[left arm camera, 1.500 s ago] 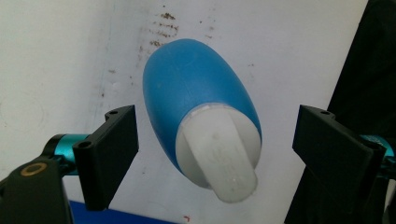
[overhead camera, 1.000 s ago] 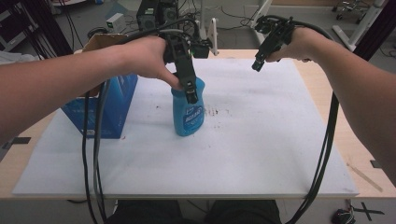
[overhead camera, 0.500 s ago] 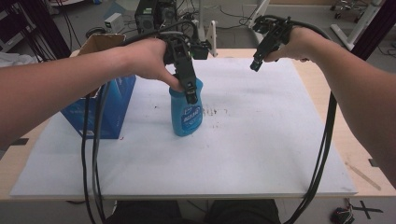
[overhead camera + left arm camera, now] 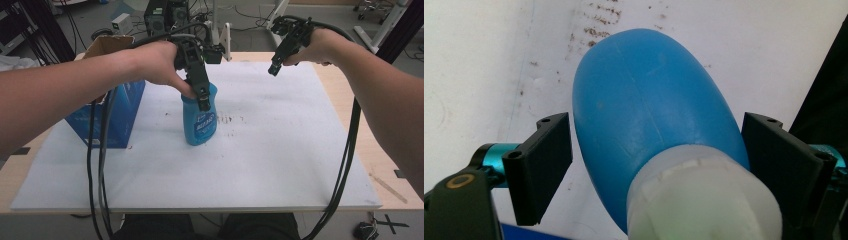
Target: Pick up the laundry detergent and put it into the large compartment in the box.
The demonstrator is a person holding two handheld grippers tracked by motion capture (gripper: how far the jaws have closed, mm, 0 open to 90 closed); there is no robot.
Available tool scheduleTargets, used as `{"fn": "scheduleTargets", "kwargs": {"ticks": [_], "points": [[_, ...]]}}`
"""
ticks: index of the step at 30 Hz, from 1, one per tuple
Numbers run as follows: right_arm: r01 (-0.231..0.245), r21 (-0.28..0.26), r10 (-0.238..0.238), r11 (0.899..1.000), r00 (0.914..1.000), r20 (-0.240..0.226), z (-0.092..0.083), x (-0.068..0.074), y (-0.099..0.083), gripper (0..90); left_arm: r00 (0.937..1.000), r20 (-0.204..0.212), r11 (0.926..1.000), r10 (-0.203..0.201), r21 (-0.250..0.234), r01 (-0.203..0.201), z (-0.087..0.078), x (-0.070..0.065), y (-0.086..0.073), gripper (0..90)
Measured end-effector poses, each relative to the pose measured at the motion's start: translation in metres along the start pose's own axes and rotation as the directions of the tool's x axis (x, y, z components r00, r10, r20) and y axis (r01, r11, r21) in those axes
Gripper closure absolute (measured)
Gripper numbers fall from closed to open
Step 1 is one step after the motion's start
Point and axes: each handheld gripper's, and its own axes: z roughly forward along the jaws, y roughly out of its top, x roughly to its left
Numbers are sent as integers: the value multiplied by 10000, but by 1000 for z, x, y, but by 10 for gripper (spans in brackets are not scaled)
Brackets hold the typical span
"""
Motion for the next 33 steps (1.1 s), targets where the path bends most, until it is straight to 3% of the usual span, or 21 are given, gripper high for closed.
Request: {"fn": "scheduleTargets", "kwargs": {"ticks": [33], "points": [[-29,18,29,10000,10000,-8,0,1,0,128,9993,314,9997,-221,61,220,-2,-2,0,202]]}}
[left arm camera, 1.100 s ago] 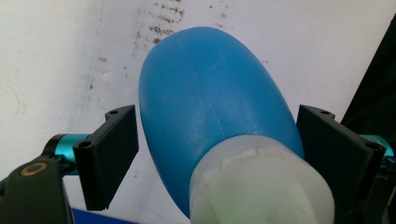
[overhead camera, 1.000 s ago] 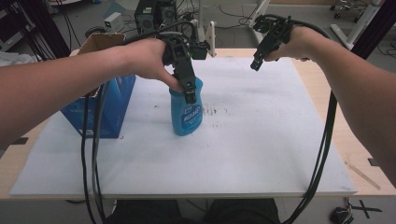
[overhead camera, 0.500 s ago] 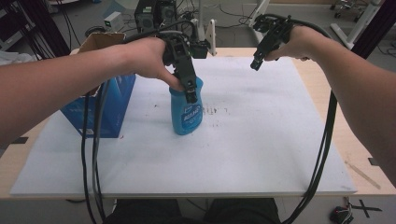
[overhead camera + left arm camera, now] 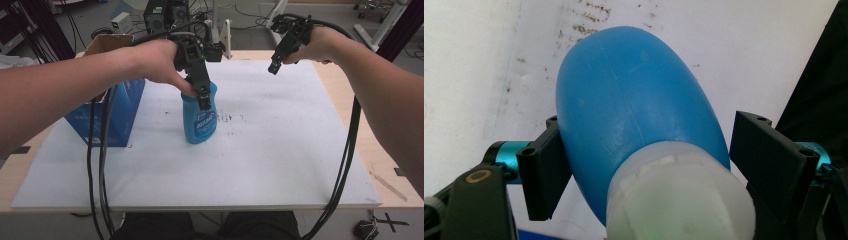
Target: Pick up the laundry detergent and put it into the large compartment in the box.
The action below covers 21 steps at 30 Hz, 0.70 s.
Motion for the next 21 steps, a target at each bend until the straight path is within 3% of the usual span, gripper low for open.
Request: {"fn": "scheduleTargets", "kwargs": {"ticks": [21], "points": [[22,13,-22,10000,10000,-11,0,1,0,128,9997,-201,9999,-164,8,164,0,1,0,236]]}}
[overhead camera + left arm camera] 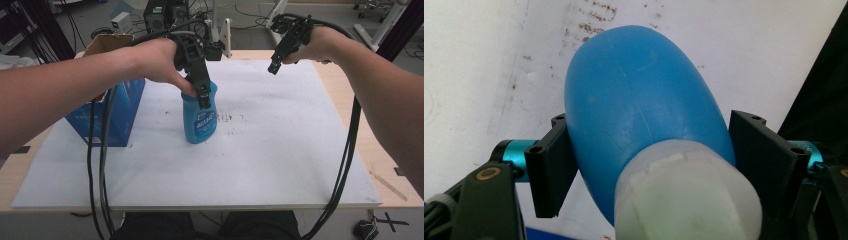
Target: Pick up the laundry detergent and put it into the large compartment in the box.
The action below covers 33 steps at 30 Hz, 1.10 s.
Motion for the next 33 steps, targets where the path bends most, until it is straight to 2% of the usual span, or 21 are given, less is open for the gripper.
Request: {"fn": "scheduleTargets", "kwargs": {"ticks": [23,27,33], "points": [[-72,2,72,10000,10000,-56,0,-1,-2,128,9992,-312,9996,-248,100,251,-1,-2,2,313],[-3,-17,3,10000,10000,-56,1,0,-1,128,9993,-375,10000,-61,76,64,-2,-3,2,324],[-62,20,62,10000,10000,-43,0,0,-2,128,9997,-236,10000,54,-26,-55,-6,-3,1,333]]}}
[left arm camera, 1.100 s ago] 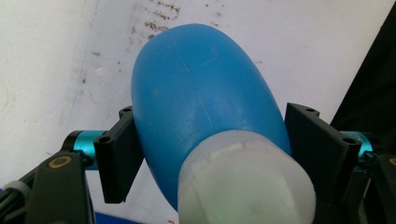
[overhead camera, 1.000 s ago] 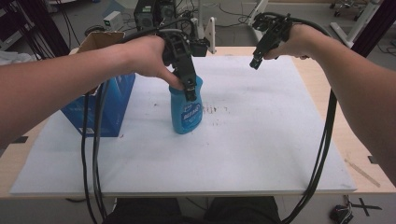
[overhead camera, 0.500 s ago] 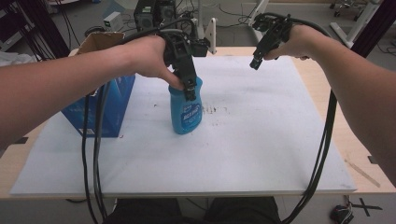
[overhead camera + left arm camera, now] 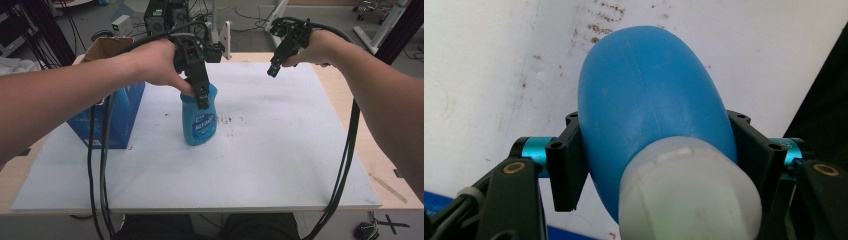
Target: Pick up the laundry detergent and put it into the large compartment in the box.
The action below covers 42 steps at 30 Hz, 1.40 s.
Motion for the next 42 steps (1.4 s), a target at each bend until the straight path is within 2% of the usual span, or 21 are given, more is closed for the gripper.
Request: {"fn": "scheduleTargets", "kwargs": {"ticks": [9,18,23,25,29,31,37,40,42], "points": [[-24,-31,24,10000,10000,-4,-1,-2,-2,128,9999,9,9996,124,-239,-124,-28,-1,-5,339],[-84,-44,83,10000,10000,-49,-1,-7,-5,128,9982,82,9968,-592,-539,596,-66,3,-18,342],[-158,-110,157,9998,9998,-105,-1,-9,-7,128,9943,-2,9901,-1063,-925,1058,-94,7,-30,344],[-159,-96,158,9998,9998,-108,0,-10,-7,128,9912,13,9850,-1325,-1111,1318,-107,9,-37,345],[-197,-73,196,9998,9997,-152,0,-10,-6,128,9800,43,9677,-1990,-1574,1972,-132,15,-51,346],[-169,-143,167,9998,9998,-146,0,-11,-6,128,9756,1,9604,-2194,-1760,2159,-145,18,-59,347],[-285,-205,280,9994,9993,-260,1,-14,-8,128,9574,-161,9341,-2885,-2246,2776,-174,26,-84,348],[-383,-268,374,9989,9987,-344,0,-17,-9,128,9439,-134,9157,-3300,-2476,3166,-182,28,-96,349],[-387,-261,377,9989,9986,-382,1,-19,-10,128,9361,-123,9059,-3517,-2565,3370,-185,29,-105,349]]}}
